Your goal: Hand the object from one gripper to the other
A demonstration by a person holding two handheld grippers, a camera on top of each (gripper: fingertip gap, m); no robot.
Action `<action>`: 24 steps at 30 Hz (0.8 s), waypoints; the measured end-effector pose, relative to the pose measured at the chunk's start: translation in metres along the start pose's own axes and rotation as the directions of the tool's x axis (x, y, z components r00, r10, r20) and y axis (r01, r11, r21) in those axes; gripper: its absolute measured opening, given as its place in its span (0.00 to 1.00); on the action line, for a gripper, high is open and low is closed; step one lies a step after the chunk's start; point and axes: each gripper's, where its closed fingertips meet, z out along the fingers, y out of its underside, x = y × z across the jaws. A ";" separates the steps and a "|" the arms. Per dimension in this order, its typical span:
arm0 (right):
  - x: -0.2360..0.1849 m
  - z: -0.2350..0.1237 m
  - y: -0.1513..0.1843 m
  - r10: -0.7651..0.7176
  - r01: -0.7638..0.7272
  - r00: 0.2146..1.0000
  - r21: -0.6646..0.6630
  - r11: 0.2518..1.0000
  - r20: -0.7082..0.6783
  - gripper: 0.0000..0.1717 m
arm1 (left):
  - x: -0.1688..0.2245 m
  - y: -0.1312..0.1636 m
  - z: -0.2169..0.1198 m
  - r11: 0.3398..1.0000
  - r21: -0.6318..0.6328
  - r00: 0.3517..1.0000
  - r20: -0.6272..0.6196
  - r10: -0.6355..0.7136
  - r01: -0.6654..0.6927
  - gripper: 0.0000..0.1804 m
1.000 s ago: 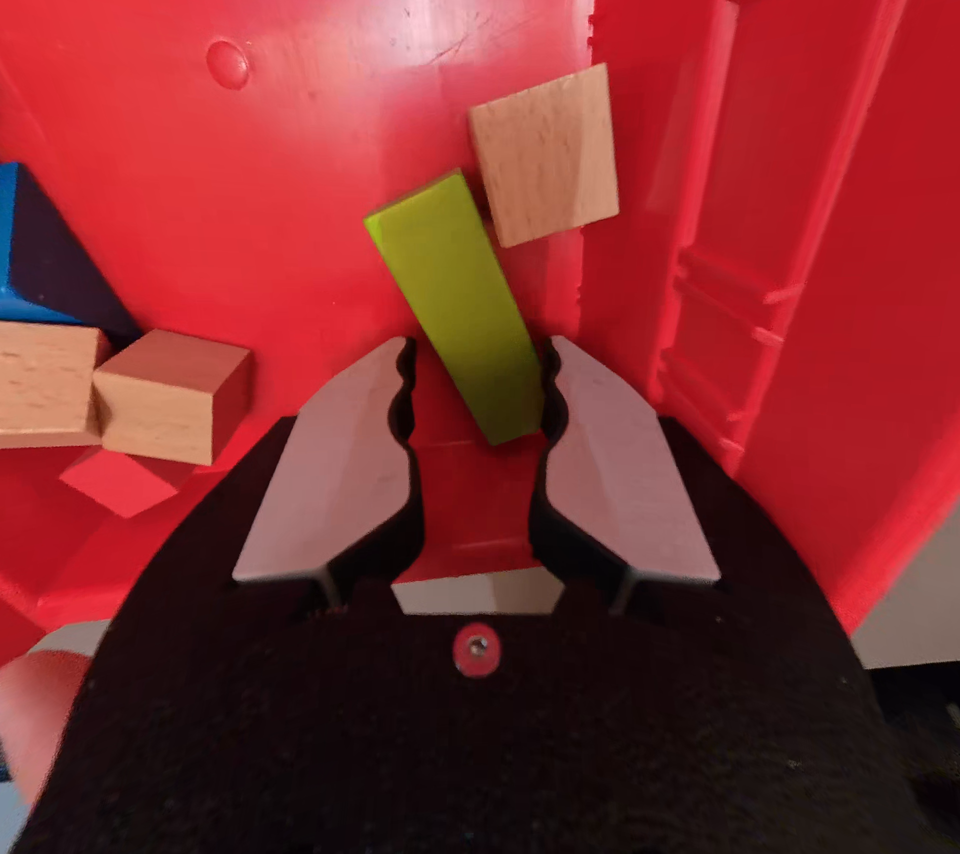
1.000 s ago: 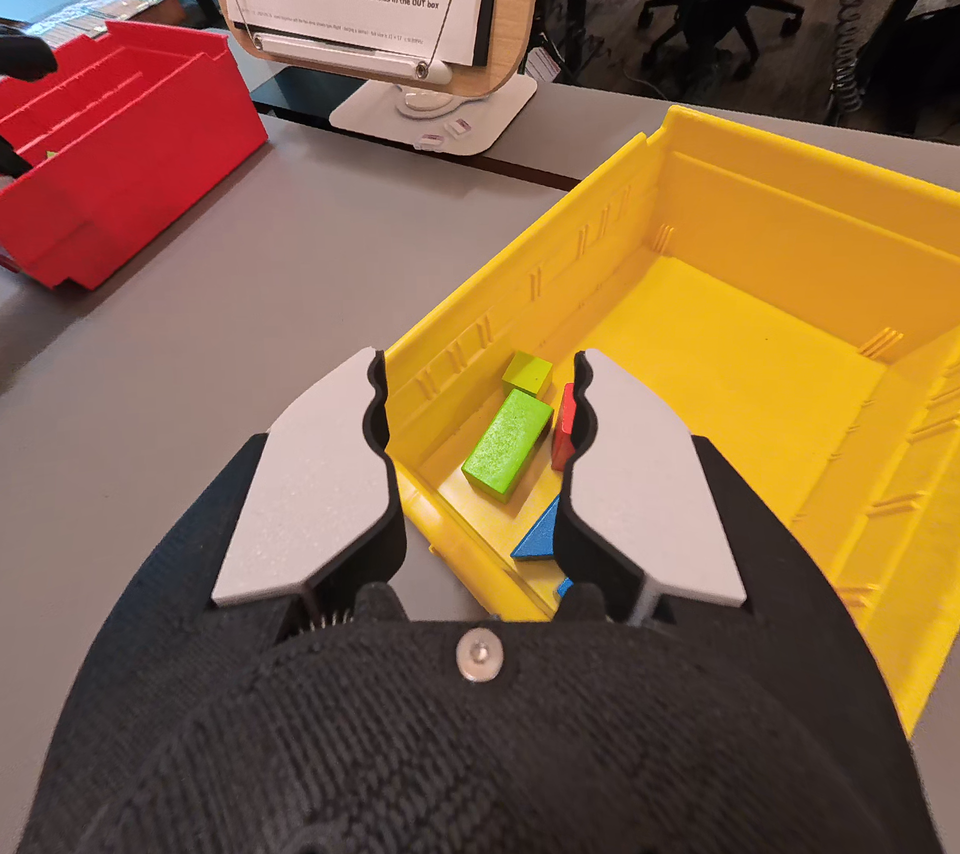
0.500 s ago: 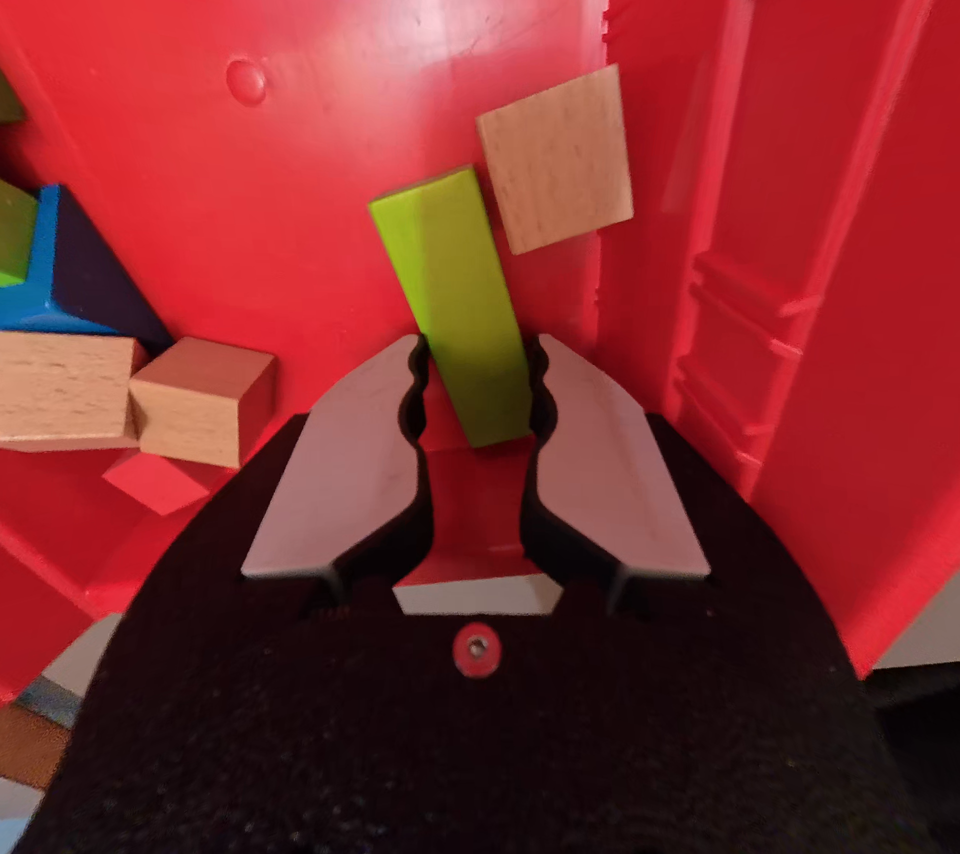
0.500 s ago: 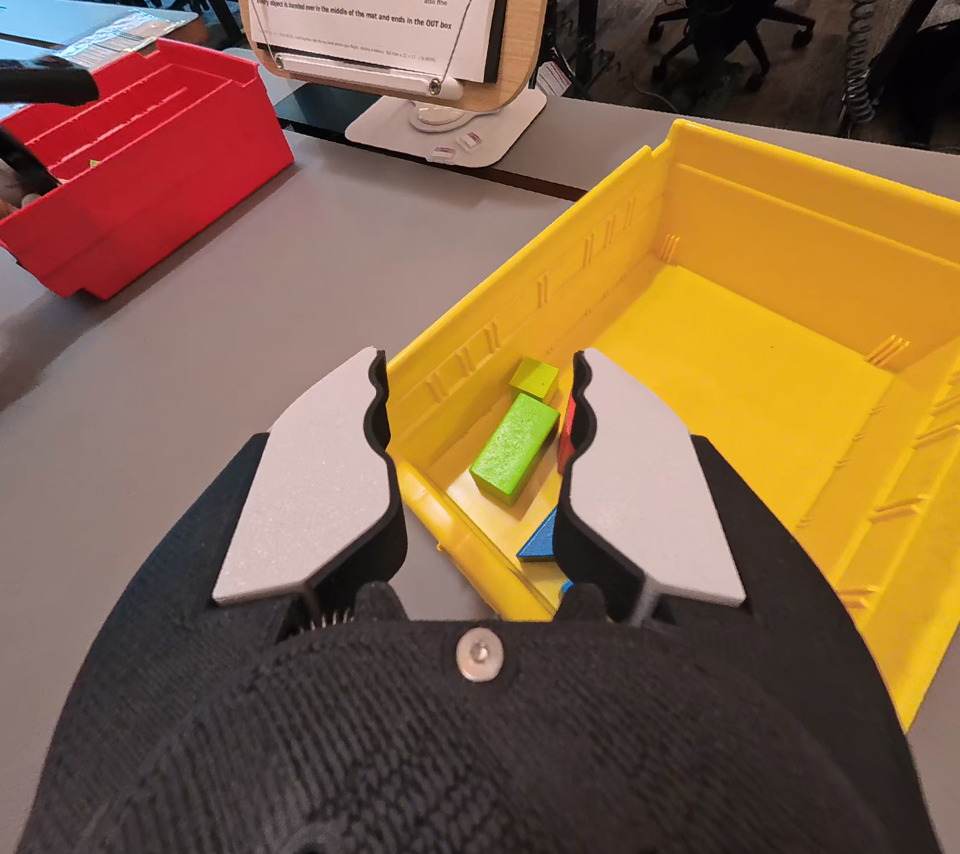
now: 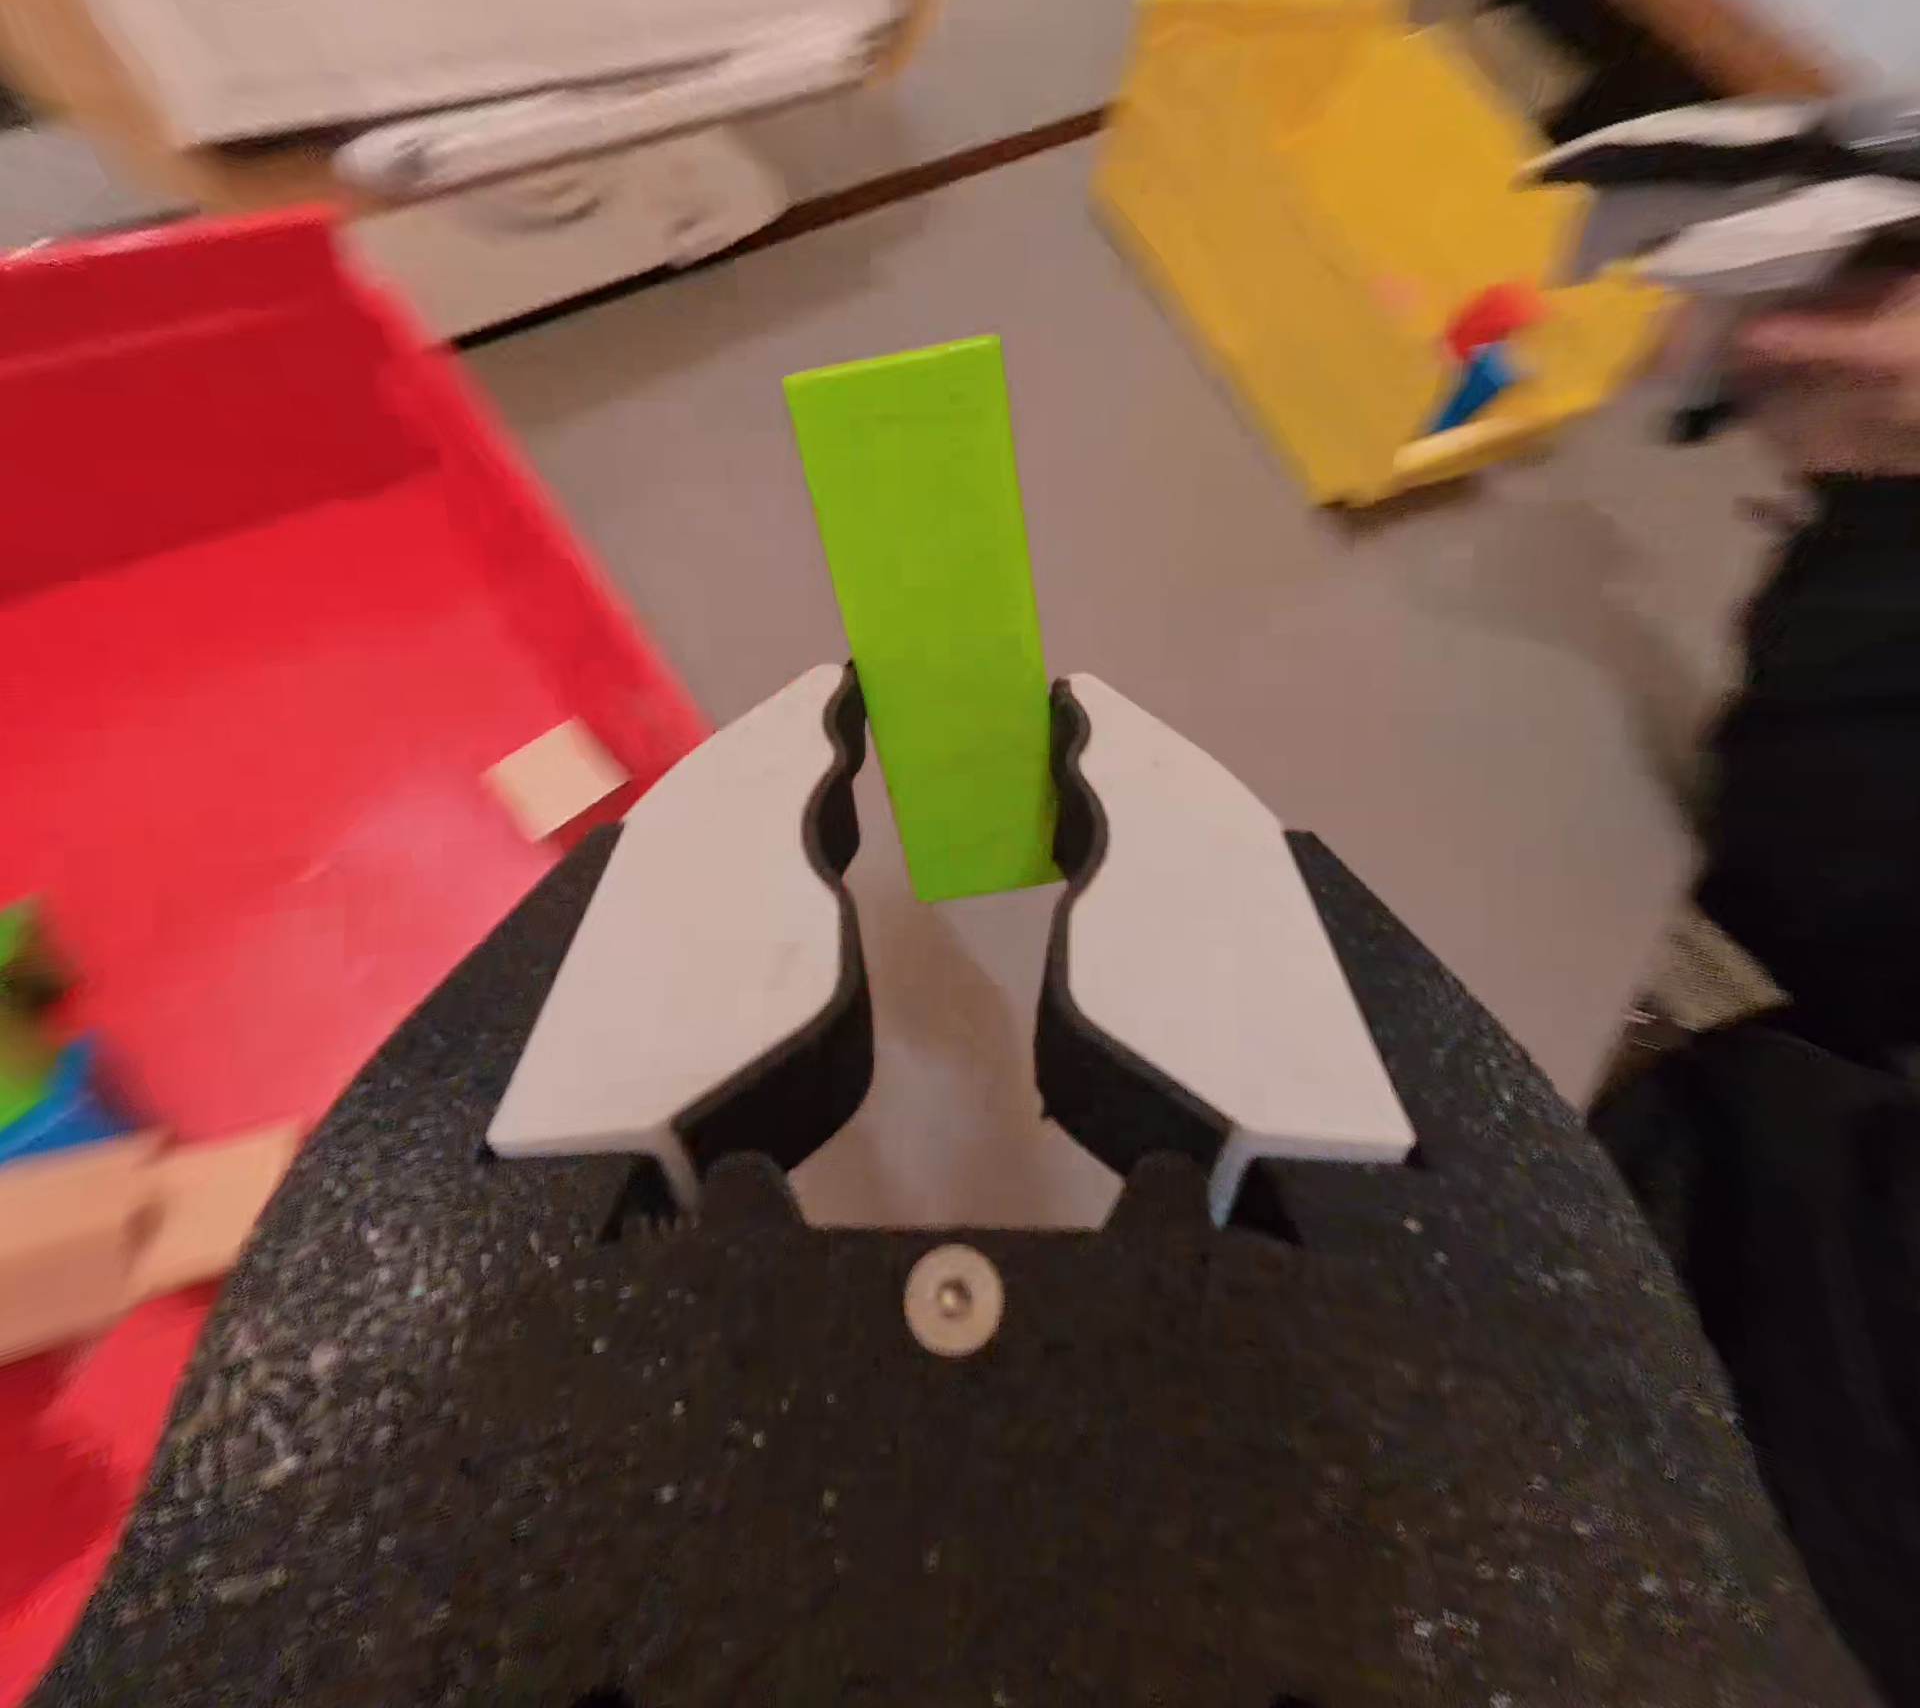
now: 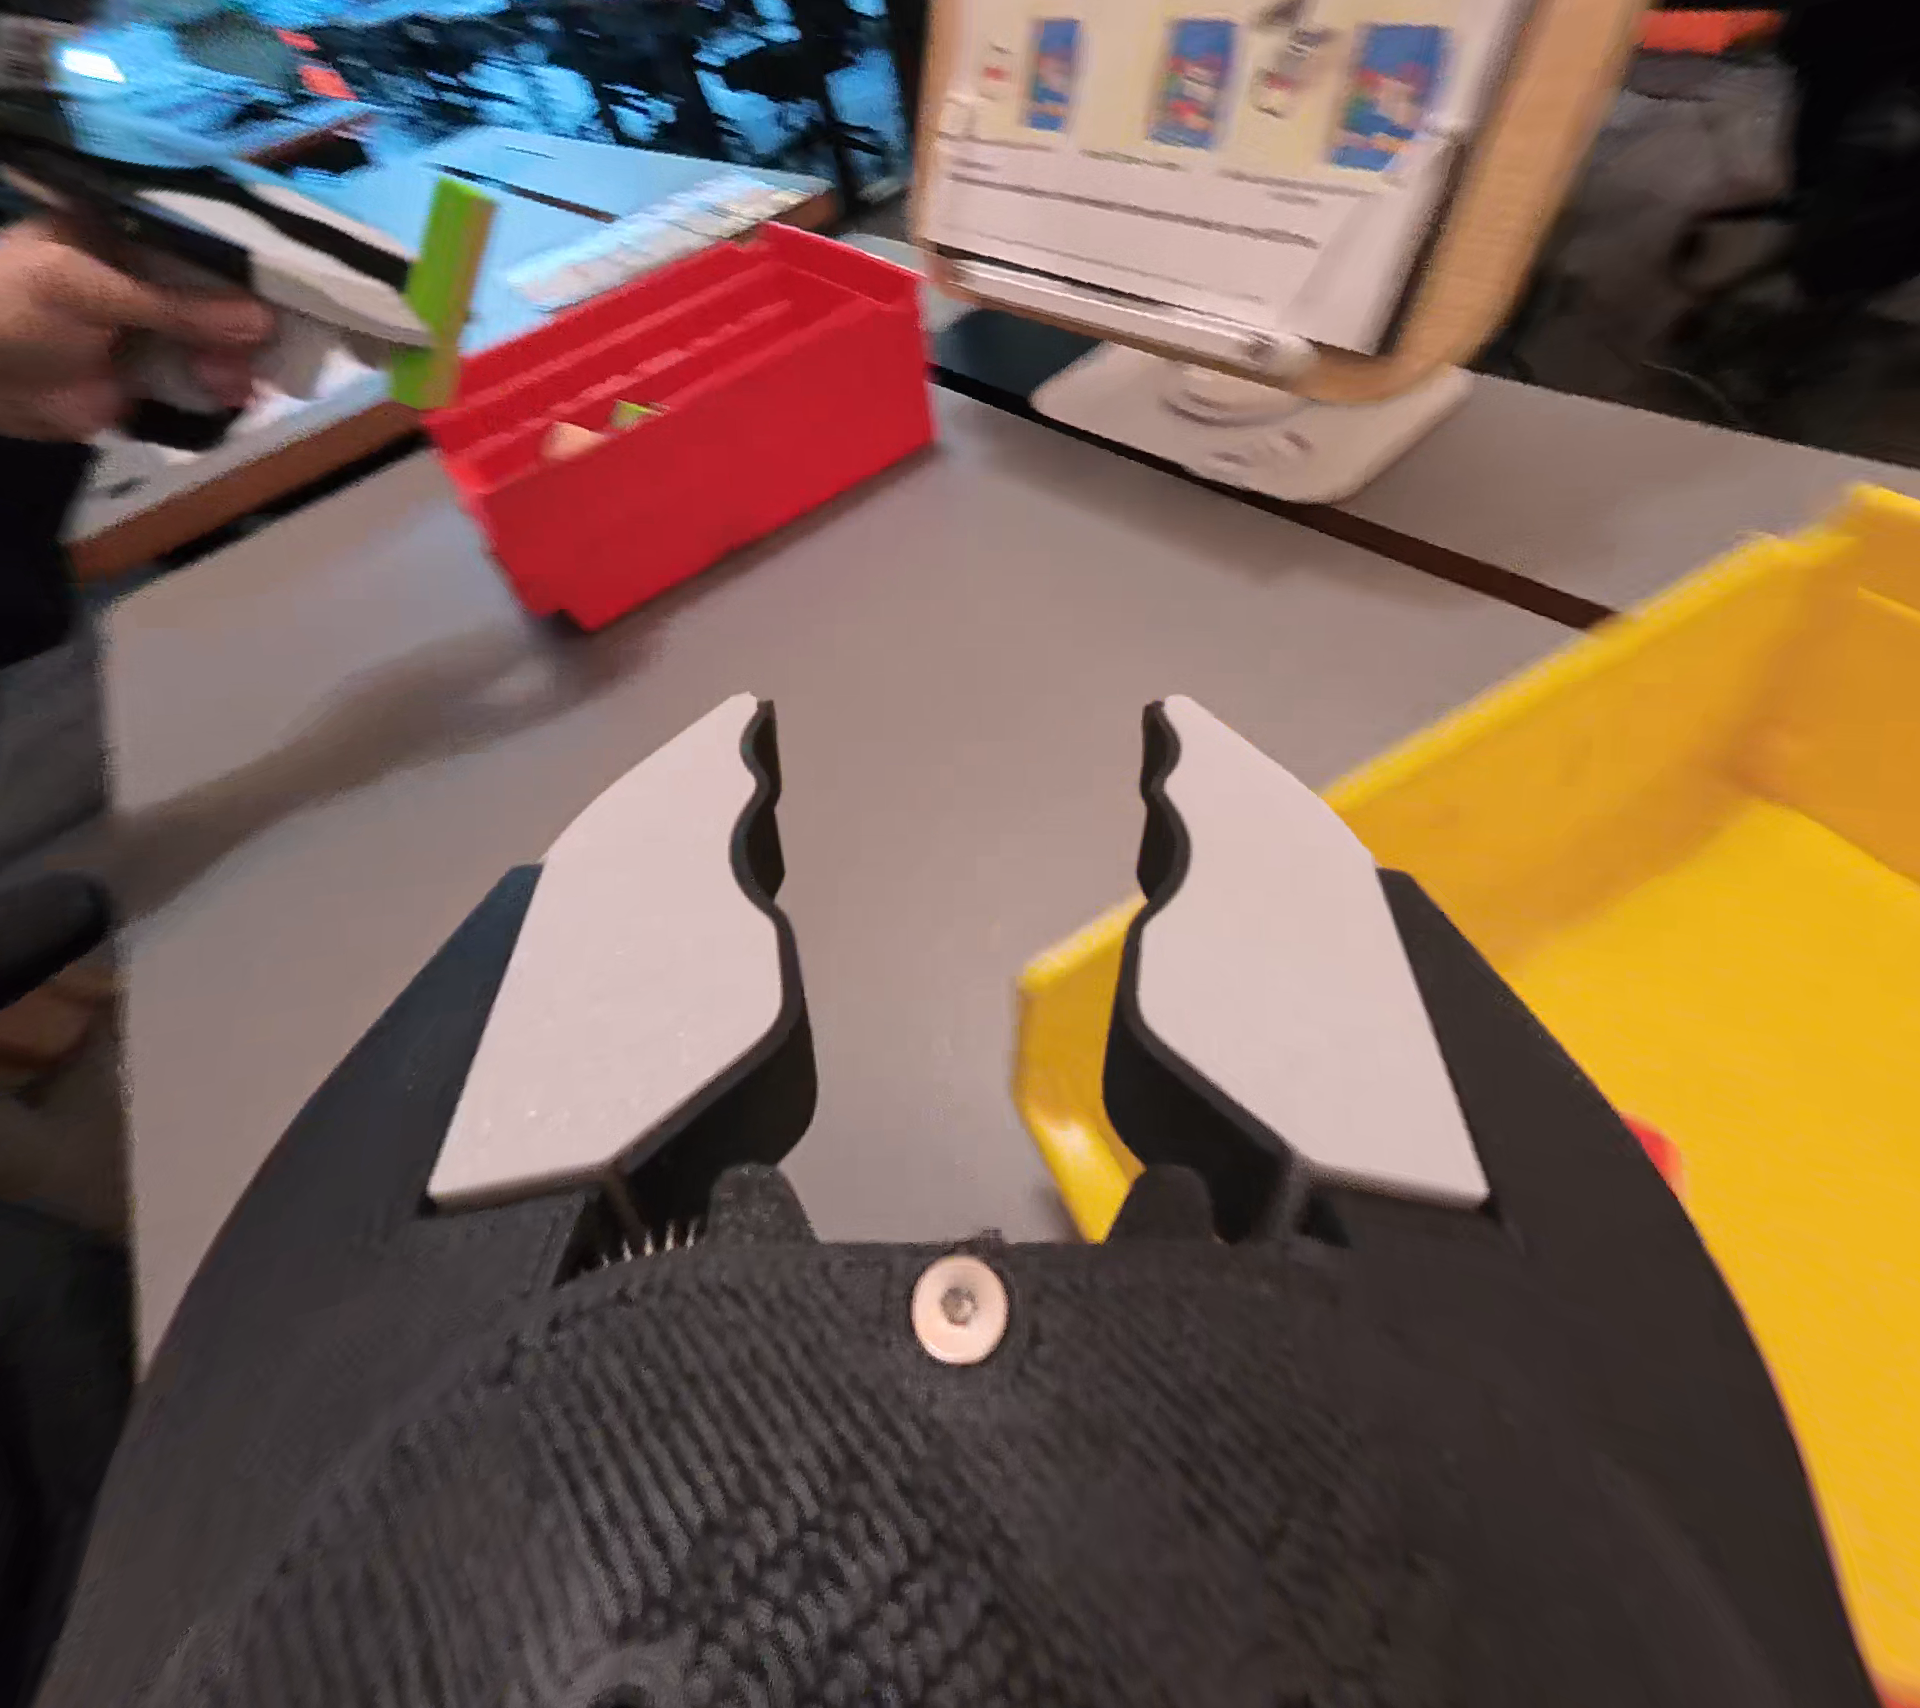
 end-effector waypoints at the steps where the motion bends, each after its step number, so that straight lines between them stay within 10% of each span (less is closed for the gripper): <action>1: -0.016 0.008 -0.005 -0.013 0.011 0.997 0.024 1.000 0.074 0.40 | 0.022 -0.005 -0.001 0.999 0.047 0.996 -0.080 0.026 -0.022 0.19; 10: -0.162 0.040 -0.030 -0.051 -0.059 0.770 0.151 0.987 0.636 0.50 | 0.172 -0.002 0.027 0.909 0.353 0.796 -0.473 0.377 -0.221 0.19; 24: -0.193 0.052 -0.013 -0.077 -0.014 0.682 0.118 0.993 0.728 0.19 | 0.204 0.026 0.064 0.888 0.364 0.784 -0.448 0.431 -0.280 0.19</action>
